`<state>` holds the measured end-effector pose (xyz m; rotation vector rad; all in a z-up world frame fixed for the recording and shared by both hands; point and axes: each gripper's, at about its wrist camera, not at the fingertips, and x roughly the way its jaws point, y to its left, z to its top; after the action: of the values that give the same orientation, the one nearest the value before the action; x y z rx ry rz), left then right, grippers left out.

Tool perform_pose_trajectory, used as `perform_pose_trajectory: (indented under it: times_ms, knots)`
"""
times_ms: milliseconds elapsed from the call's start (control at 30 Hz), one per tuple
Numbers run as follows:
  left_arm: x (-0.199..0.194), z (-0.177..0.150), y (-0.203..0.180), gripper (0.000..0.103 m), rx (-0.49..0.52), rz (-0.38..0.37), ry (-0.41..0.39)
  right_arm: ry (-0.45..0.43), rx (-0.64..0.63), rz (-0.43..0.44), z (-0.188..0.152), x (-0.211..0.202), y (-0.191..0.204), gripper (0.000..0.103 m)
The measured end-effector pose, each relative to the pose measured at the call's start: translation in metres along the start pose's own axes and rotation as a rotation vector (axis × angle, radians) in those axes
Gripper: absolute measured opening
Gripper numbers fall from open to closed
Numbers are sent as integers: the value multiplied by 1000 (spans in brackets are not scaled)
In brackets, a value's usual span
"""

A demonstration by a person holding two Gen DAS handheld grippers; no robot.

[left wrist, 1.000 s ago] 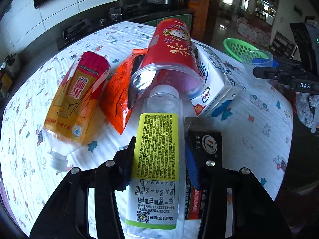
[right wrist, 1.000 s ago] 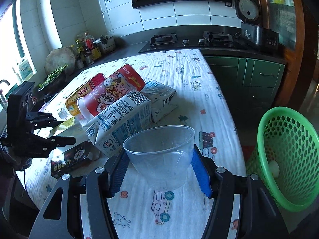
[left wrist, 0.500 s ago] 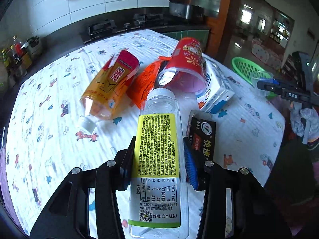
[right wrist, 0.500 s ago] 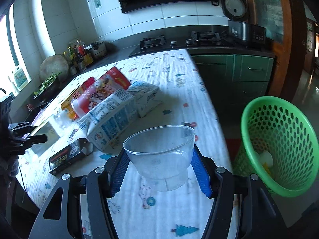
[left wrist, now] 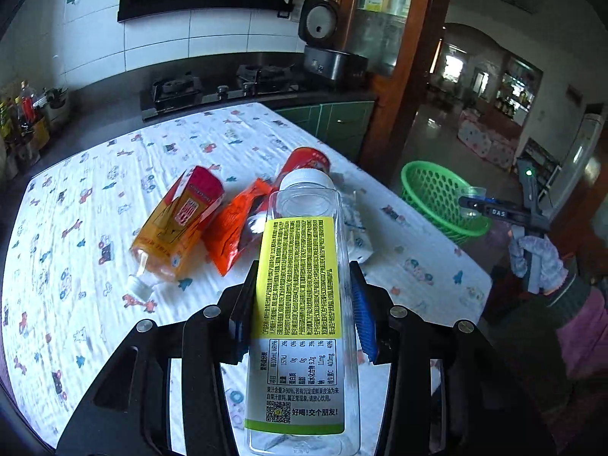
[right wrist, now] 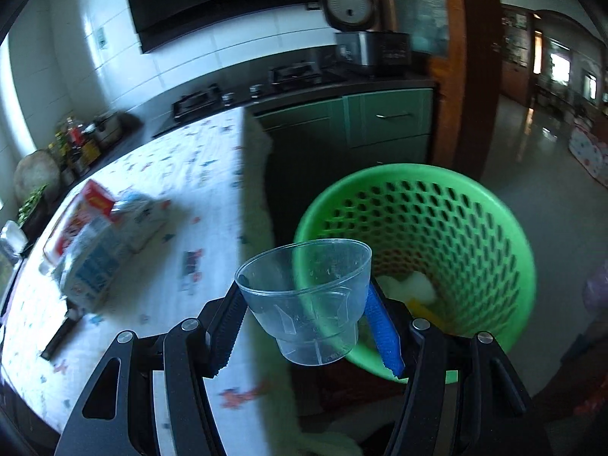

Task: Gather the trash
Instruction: 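Carry the cup and bottle over the green wastebasket and open both tools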

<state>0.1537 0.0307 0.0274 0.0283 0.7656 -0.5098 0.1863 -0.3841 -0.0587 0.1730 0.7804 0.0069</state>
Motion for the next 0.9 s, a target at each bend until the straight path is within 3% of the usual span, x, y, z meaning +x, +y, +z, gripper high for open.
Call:
perform_pose_trajectory:
  times_ms: [300, 400, 633, 900]
  knots:
    - [47, 42, -69, 43, 65, -119, 2, 27, 89, -91, 3, 17, -72, 60]
    - [66, 56, -94, 43, 79, -162, 5, 31, 115, -98, 3, 22, -86, 67]
    - [109, 90, -158, 43, 130, -254, 18, 8, 135, -96, 0, 17, -104, 70]
    - [182, 115, -215, 43, 154, -299, 84, -49, 107, -106, -14, -15, -112, 80]
